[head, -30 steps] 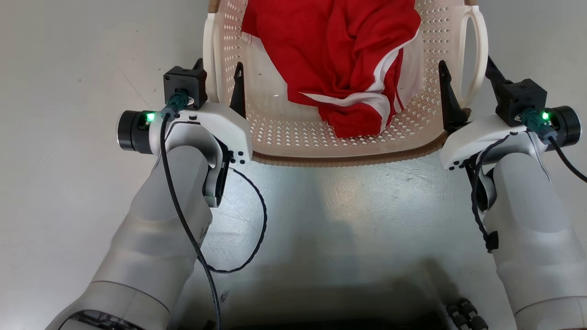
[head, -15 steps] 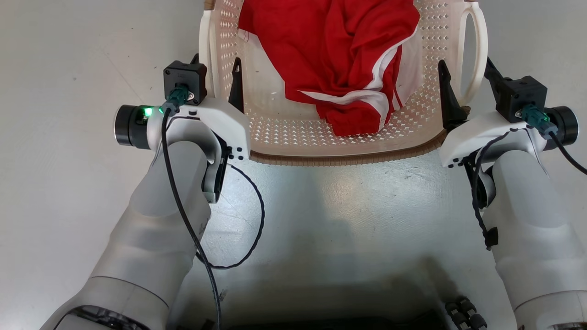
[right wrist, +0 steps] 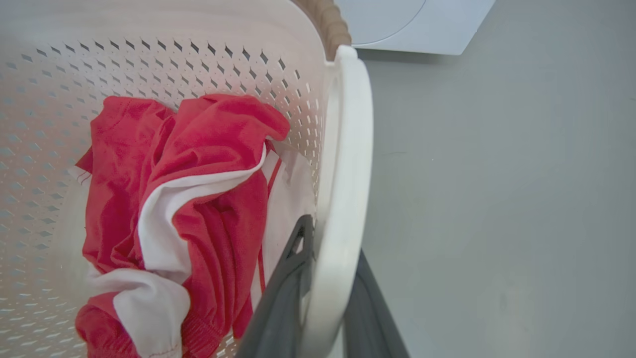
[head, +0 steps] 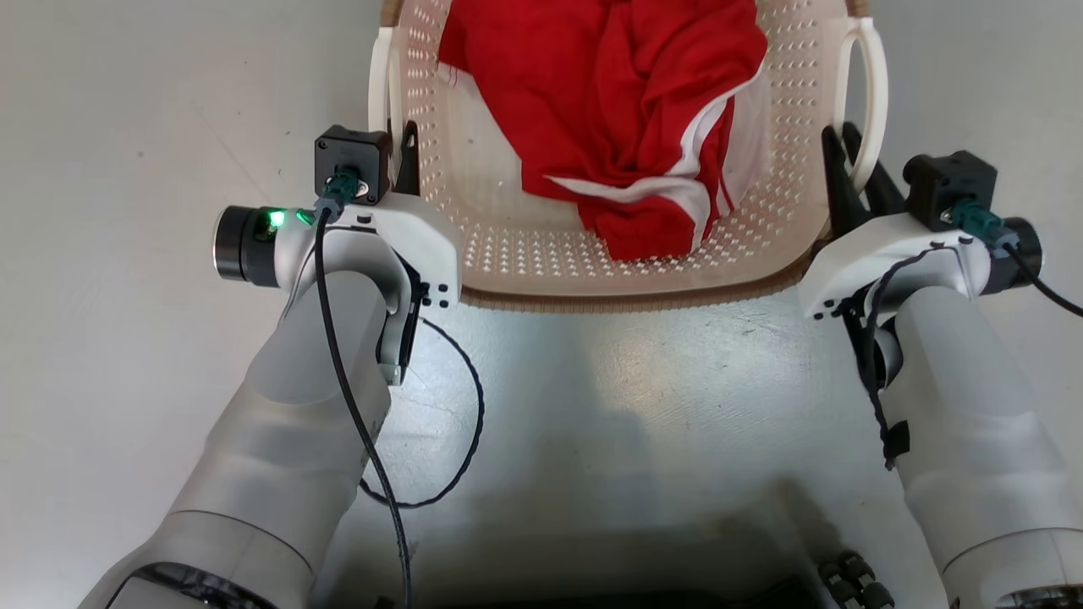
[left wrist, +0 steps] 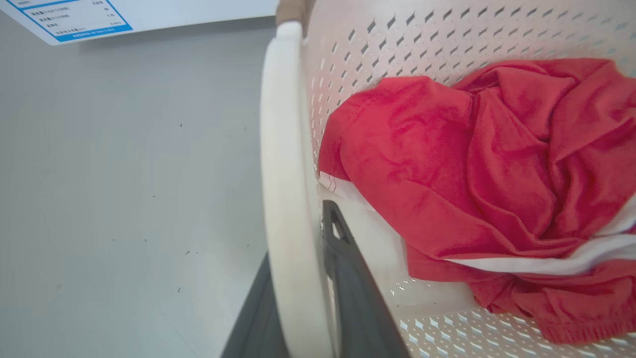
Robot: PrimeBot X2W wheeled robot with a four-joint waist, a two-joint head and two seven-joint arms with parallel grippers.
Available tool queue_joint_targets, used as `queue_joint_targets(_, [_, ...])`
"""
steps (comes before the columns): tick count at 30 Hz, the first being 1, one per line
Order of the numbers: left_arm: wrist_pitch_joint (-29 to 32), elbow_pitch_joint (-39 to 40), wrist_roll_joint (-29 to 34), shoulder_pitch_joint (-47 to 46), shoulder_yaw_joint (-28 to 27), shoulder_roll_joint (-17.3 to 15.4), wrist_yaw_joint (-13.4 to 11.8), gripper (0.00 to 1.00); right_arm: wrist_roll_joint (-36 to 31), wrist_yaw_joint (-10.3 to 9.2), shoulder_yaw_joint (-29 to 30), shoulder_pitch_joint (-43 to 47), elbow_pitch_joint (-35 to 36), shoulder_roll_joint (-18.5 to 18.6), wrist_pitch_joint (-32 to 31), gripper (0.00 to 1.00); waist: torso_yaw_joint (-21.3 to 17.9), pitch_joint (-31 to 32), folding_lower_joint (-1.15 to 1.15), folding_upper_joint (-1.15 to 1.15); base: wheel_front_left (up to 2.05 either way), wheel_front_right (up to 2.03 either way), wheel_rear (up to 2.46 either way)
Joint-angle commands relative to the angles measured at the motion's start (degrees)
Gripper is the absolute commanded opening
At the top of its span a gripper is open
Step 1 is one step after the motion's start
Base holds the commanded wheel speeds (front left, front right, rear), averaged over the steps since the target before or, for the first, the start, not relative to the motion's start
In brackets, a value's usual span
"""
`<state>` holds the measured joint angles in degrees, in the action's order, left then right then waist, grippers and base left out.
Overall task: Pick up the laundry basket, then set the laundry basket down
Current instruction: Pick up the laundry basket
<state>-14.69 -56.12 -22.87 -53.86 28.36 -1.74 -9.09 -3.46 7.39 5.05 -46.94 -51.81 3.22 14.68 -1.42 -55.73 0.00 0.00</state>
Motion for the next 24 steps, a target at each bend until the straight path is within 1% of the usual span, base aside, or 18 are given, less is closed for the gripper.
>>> queue_joint_targets(1, [-0.3, 0.2, -0.2, 0.9, 0.0, -1.1, -0.2, 0.0, 0.1, 0.1, -1.5, 1.8, 0.2, -0.3, 0.3, 0.0, -0.1, 0.4, 0.0, 0.0, 0.0, 0.0, 0.0])
queue_joint_targets(7, [-0.3, -1.8, -2.6, 2.1, 1.9, -1.1, -0.2, 0.0, 0.5, 0.1, -3.6, 2.5, -2.0, -0.3, 0.3, 0.0, -0.6, 3.6, 0.0, 0.0, 0.0, 0.0, 0.0])
queue_joint_targets(13, [-0.3, -4.4, -4.8, 4.0, 2.8, -1.1, 0.0, 0.0, 1.8, 0.1, -6.2, 3.4, -5.0, -0.3, 0.3, 0.0, -1.1, 8.4, 0.0, 0.0, 0.0, 0.0, 0.0])
queue_joint_targets(19, [-0.3, -7.2, -7.8, 7.8, 3.5, -1.1, 0.7, 0.0, 3.7, 0.1, -9.8, 5.4, -9.8, -0.3, 0.3, 0.0, -1.1, 15.6, 0.0, 0.0, 0.0, 0.0, 0.0])
queue_joint_targets(24, [-0.3, -10.2, -10.5, 11.5, 4.6, -1.1, 1.7, 0.0, 8.0, 0.1, -14.1, 7.1, -13.6, -0.3, -0.5, 0.0, -1.4, 22.8, 0.0, 0.0, 0.0, 0.0, 0.0])
